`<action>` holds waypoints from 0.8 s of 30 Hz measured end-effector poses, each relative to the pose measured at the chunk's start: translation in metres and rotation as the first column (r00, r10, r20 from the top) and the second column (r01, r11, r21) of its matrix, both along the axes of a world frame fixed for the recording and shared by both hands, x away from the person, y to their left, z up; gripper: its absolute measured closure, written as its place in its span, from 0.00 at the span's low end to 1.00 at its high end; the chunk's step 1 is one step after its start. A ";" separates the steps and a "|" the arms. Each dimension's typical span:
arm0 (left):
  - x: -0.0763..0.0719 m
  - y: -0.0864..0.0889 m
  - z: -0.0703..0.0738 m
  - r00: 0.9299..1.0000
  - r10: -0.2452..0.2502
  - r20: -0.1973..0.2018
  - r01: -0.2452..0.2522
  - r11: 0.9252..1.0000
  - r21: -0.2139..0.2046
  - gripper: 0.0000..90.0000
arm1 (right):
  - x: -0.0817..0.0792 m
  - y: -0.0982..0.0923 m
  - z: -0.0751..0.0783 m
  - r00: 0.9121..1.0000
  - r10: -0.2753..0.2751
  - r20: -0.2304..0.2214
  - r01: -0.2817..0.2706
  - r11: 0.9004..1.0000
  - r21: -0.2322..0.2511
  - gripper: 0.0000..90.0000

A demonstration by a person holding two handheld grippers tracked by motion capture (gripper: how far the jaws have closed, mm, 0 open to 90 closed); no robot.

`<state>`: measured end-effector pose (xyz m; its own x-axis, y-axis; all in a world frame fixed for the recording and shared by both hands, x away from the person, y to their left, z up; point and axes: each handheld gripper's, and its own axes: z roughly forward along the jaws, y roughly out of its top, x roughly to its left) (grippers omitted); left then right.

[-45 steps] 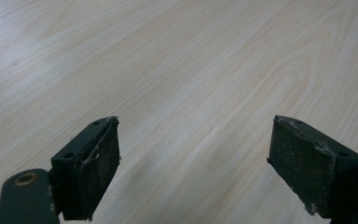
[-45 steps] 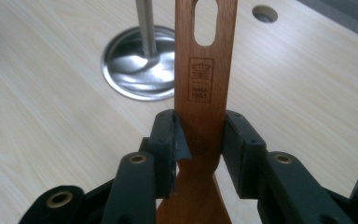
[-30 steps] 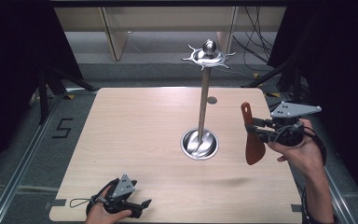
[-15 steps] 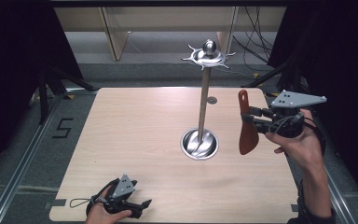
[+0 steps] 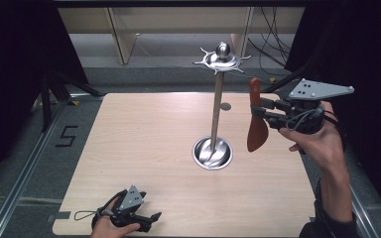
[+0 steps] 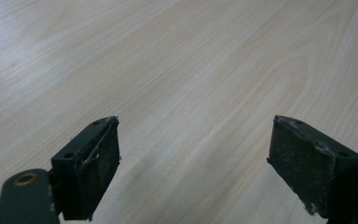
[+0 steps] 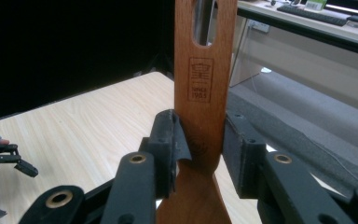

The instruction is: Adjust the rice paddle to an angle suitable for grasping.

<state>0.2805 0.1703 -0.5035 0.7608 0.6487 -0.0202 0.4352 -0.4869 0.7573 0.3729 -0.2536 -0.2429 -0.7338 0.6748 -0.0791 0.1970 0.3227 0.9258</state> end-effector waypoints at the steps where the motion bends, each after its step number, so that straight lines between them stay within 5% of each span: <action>1: 0.000 0.000 0.000 1.000 0.000 0.001 0.000 1.000 0.000 0.18 | 0.000 0.000 0.002 1.000 0.011 -0.005 -0.011 1.000 0.006 0.75; 24: 0.000 0.000 0.000 1.000 -0.002 -0.001 0.002 1.000 -0.002 0.18 | 0.021 0.015 0.017 1.000 0.027 0.004 -0.027 0.999 0.028 0.75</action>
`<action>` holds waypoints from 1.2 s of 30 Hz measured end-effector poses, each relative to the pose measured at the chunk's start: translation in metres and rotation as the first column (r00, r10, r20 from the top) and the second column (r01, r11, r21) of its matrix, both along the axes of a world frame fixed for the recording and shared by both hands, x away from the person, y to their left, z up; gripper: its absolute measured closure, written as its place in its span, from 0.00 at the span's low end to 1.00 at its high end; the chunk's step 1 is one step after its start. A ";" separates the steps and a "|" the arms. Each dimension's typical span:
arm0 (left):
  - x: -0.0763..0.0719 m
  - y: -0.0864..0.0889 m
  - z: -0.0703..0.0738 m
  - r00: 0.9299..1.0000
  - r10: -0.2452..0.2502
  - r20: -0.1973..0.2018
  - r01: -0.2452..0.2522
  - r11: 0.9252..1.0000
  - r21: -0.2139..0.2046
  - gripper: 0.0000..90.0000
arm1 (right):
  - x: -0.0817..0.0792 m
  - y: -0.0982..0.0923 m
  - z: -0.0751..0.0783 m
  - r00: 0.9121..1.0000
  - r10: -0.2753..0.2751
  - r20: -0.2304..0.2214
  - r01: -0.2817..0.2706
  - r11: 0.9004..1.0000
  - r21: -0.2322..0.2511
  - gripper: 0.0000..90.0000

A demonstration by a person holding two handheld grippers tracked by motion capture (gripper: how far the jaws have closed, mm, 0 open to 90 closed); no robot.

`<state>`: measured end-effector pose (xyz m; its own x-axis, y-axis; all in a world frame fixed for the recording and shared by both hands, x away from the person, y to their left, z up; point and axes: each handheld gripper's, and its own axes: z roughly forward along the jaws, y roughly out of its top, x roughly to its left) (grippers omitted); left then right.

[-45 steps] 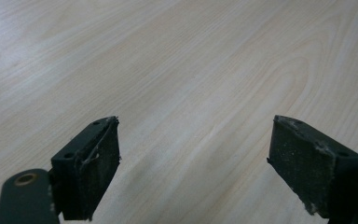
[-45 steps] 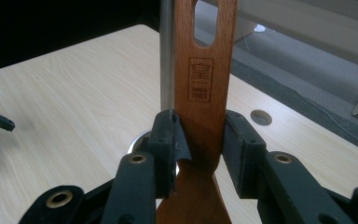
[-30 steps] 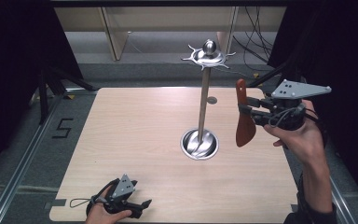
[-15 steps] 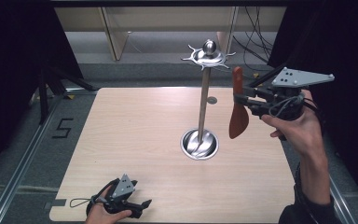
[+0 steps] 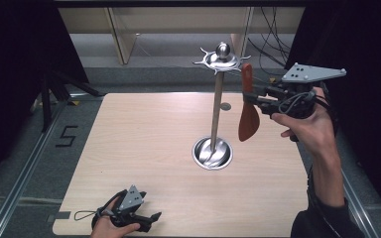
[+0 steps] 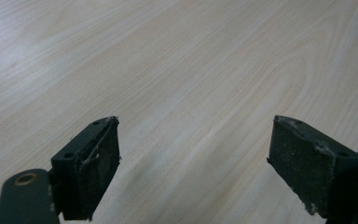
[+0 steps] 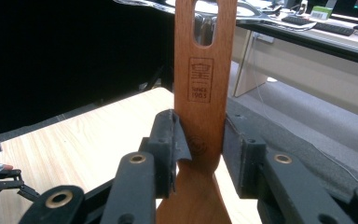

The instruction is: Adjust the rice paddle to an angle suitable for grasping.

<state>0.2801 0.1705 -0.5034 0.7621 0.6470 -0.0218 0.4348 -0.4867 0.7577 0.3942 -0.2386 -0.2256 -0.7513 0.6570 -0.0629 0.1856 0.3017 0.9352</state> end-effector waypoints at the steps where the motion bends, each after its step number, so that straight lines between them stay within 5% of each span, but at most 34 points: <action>1: 0.000 0.000 0.000 1.000 0.002 0.000 -0.002 1.000 -0.001 0.18 | 0.000 0.001 0.000 1.000 -0.001 -0.009 0.001 1.000 0.011 0.75; 18: 0.000 0.000 0.000 1.000 0.001 -0.001 -0.001 1.000 -0.002 0.18 | 0.017 0.009 -0.006 1.000 0.017 -0.013 -0.017 1.000 0.016 0.75; 36: 0.000 0.000 0.000 1.000 0.000 0.000 0.000 1.000 0.000 0.18 | 0.015 0.007 -0.013 0.999 0.024 -0.031 -0.023 0.999 0.039 0.74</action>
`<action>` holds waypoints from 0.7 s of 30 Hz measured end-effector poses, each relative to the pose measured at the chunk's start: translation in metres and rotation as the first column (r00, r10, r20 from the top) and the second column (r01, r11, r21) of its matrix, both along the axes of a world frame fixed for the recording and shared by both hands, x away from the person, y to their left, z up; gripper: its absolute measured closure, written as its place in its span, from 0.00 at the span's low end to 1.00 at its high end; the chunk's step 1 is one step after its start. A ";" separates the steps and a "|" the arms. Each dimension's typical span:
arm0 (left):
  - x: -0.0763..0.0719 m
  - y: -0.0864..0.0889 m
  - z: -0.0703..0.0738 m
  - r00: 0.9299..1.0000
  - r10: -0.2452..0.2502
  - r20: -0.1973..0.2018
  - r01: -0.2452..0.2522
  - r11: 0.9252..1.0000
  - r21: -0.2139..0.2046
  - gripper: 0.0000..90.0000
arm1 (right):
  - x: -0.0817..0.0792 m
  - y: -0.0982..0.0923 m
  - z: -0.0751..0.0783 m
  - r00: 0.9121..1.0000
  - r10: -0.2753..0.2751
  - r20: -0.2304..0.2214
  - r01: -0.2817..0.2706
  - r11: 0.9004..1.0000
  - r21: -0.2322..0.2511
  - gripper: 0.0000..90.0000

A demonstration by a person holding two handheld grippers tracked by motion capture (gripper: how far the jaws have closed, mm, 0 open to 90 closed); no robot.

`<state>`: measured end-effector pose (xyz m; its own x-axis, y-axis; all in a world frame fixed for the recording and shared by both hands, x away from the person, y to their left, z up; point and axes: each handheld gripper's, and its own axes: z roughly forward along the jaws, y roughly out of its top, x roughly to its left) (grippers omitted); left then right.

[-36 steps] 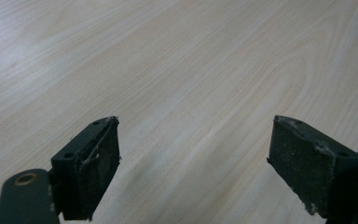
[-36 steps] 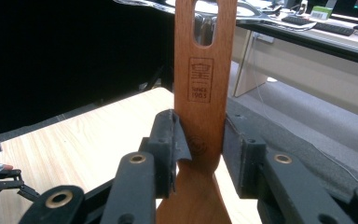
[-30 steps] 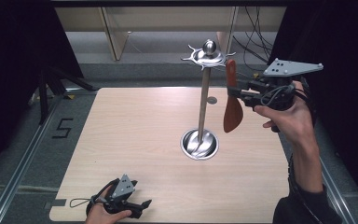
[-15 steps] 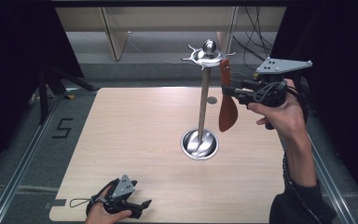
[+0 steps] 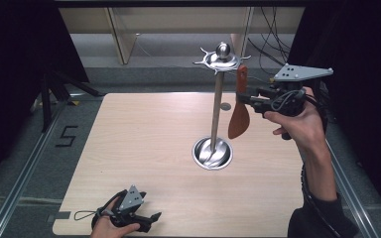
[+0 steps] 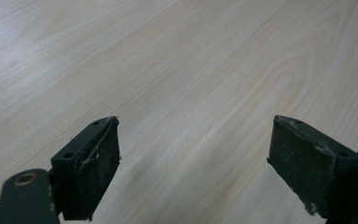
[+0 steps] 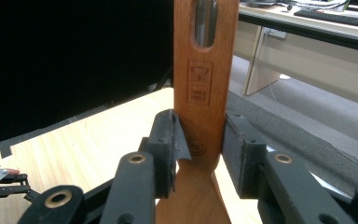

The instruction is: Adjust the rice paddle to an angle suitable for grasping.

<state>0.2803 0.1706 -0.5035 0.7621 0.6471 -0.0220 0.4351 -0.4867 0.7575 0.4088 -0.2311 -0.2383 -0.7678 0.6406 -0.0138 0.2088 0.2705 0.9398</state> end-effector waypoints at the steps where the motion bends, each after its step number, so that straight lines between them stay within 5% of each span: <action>1: 0.000 0.000 0.000 1.000 0.000 0.001 0.000 1.000 0.000 0.18 | 0.000 -0.001 0.000 1.000 0.002 0.008 -0.002 1.000 0.001 0.74; 13: 0.000 0.000 0.000 1.000 0.003 -0.001 -0.003 1.000 -0.003 0.18 | -0.012 -0.014 -0.007 1.000 -0.025 0.011 0.025 0.999 0.026 0.63; 21: 0.000 0.000 0.000 1.000 0.007 -0.002 -0.007 1.000 -0.007 0.18 | -0.031 -0.031 -0.031 0.997 -0.075 -0.008 0.075 0.997 0.030 0.52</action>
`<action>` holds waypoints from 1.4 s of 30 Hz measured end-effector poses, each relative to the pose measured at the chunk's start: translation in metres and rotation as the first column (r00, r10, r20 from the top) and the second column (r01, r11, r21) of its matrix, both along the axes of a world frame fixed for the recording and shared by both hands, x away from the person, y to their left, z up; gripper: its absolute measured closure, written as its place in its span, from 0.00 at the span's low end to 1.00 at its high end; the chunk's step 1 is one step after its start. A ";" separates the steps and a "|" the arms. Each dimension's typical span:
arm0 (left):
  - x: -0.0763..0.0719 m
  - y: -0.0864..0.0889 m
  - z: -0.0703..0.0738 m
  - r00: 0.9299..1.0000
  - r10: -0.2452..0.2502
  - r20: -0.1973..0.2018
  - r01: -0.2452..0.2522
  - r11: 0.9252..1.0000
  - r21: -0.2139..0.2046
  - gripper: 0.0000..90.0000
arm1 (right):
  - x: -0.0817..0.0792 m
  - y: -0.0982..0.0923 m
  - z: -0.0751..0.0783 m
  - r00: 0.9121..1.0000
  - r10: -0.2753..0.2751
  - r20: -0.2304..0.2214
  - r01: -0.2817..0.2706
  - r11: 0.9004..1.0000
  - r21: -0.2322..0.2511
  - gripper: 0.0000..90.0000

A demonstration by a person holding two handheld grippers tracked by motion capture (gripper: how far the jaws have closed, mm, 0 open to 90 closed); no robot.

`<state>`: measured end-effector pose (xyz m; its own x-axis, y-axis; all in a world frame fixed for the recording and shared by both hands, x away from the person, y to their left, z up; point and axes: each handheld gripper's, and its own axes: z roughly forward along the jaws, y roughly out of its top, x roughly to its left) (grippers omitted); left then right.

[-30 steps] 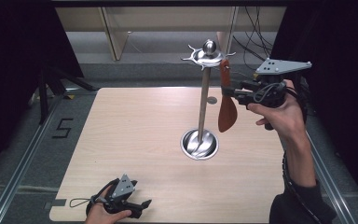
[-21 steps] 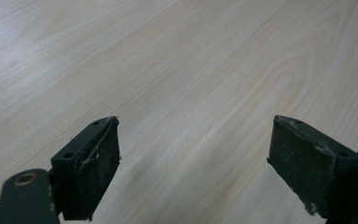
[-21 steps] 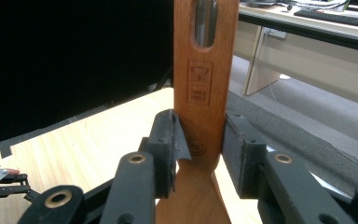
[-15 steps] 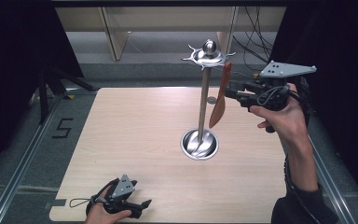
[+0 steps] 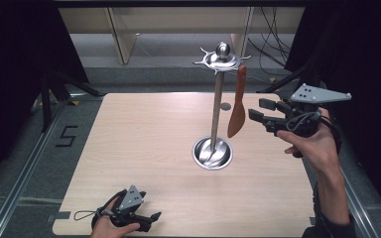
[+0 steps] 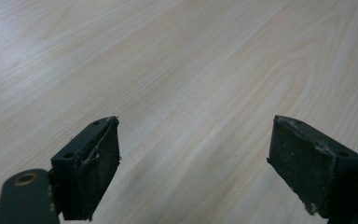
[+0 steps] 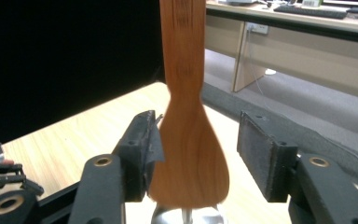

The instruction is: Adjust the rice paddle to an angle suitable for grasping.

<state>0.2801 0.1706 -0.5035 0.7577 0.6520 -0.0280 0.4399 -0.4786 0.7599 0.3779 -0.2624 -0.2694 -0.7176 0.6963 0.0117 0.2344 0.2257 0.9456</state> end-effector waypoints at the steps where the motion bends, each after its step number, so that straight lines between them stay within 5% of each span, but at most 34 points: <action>1: 0.001 0.001 0.001 1.000 -0.016 0.018 0.016 1.000 0.014 0.18 | -0.001 -0.003 -0.004 1.000 0.007 0.005 -0.007 1.000 -0.008 0.52; 10: 0.001 0.000 -0.001 1.000 0.010 0.002 -0.010 1.000 0.011 0.18 | -0.010 -0.011 -0.033 0.999 -0.010 -0.036 0.010 1.000 -0.010 0.49; 14: 0.001 0.001 0.001 1.000 -0.018 0.018 0.018 1.000 0.019 0.18 | -0.010 -0.011 -0.039 0.999 -0.022 -0.041 0.021 1.000 -0.017 0.47; 15: 0.000 0.000 0.000 1.000 0.005 -0.002 -0.005 1.000 -0.015 0.18 | -0.010 -0.011 -0.042 0.999 -0.017 -0.042 0.017 1.000 -0.009 0.47; 20: 0.000 0.000 0.000 1.000 0.003 -0.003 -0.003 1.000 -0.017 0.18 | -0.011 -0.014 -0.053 0.998 -0.031 -0.063 0.029 0.999 -0.030 0.44; 42: 0.003 0.000 0.002 1.000 -0.012 0.012 0.012 1.000 0.016 0.18 | -0.007 -0.010 -0.099 0.989 -0.022 -0.143 0.007 0.994 -0.108 0.39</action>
